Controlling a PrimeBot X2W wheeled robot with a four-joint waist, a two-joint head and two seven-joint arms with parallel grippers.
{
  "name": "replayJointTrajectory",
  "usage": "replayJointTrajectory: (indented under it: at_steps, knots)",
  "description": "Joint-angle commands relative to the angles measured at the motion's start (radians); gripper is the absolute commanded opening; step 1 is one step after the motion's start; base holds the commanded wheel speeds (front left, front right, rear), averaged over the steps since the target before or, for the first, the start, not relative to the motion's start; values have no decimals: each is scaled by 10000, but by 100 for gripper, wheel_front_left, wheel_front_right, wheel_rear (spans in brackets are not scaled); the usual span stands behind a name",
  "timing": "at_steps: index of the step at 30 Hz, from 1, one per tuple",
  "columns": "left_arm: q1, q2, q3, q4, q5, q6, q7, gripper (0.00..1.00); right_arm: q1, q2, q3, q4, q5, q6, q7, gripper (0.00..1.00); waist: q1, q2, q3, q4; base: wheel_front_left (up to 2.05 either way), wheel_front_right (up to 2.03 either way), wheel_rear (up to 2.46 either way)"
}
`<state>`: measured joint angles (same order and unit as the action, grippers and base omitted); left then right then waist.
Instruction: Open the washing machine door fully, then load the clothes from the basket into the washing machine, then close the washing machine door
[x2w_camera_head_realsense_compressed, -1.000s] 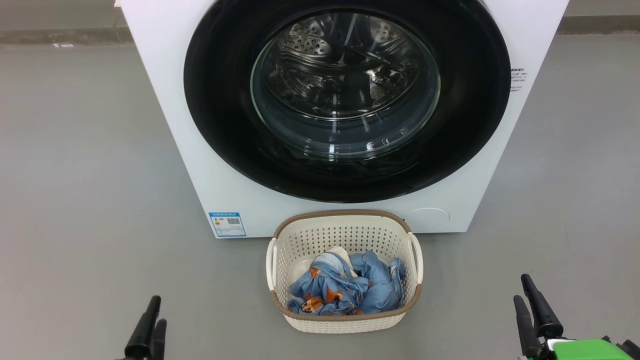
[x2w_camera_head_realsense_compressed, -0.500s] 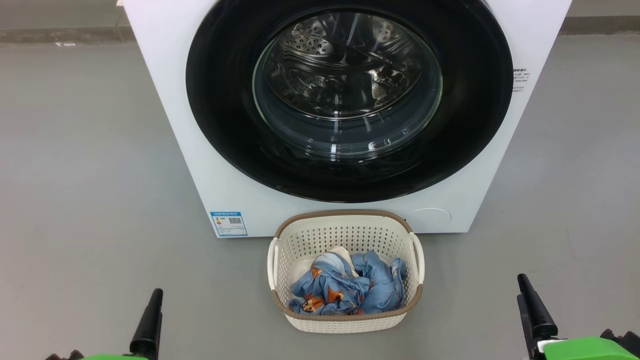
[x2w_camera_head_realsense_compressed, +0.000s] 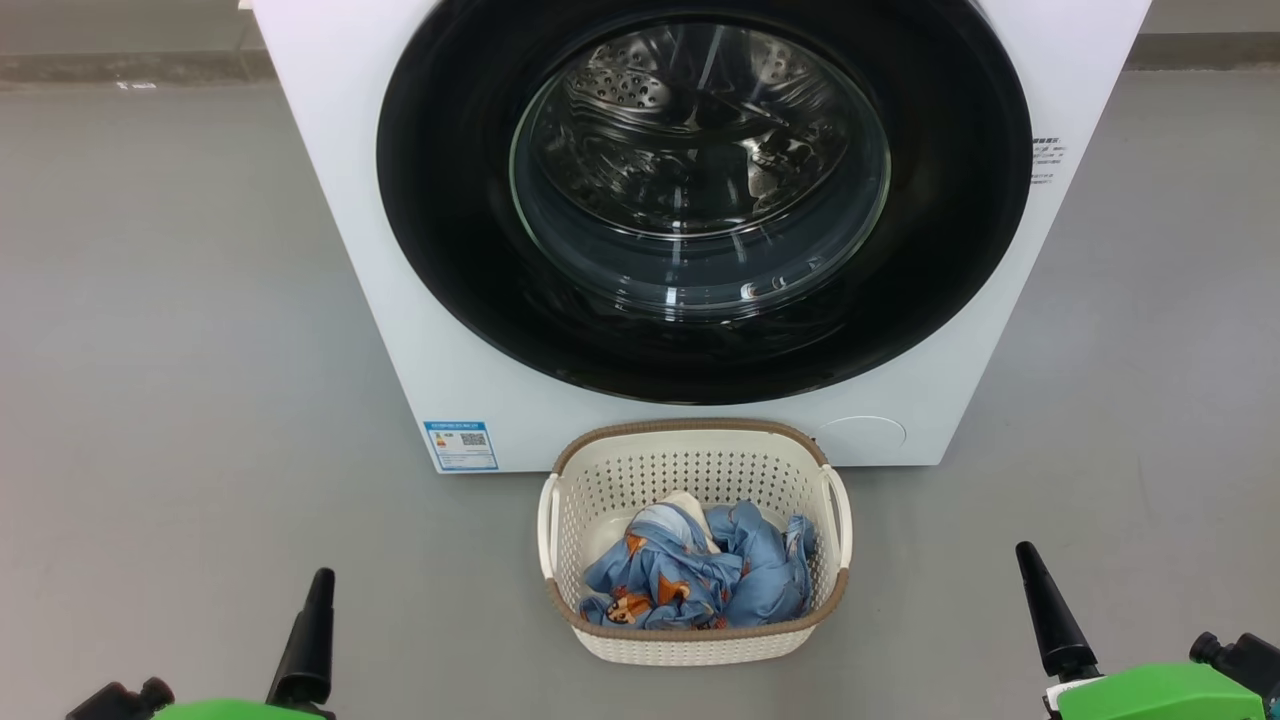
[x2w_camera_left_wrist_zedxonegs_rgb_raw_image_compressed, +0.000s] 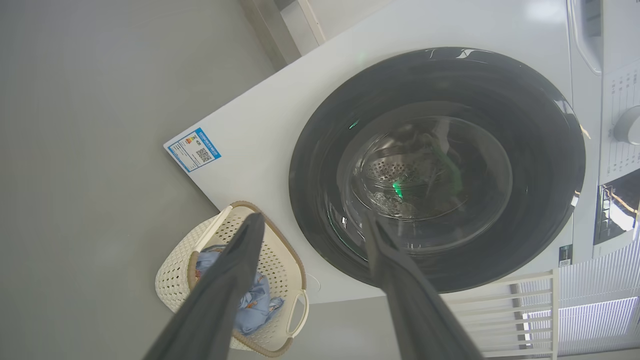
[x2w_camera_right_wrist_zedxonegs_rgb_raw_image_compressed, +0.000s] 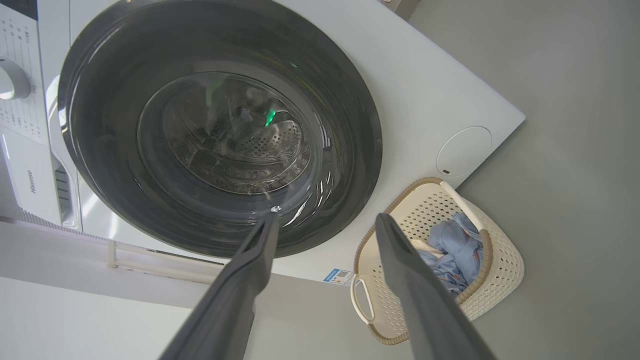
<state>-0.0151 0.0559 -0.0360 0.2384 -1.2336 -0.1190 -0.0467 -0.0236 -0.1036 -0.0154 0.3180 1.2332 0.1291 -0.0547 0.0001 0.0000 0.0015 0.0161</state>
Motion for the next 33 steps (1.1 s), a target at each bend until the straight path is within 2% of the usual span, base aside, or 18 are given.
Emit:
replayJointTrajectory:
  at_steps: [1,33]
  knots:
    - [-209,198,98,-335,390,-40,-132,100,-397,-179,94,-282,-362,5,-97,100,0,0,-1,3,0,0,0]
    - [-136,167,4,-700,4663,-69,-903,100,-410,-329,129,80,-4189,9,-851,100,-1,0,6,50,0,0,0]
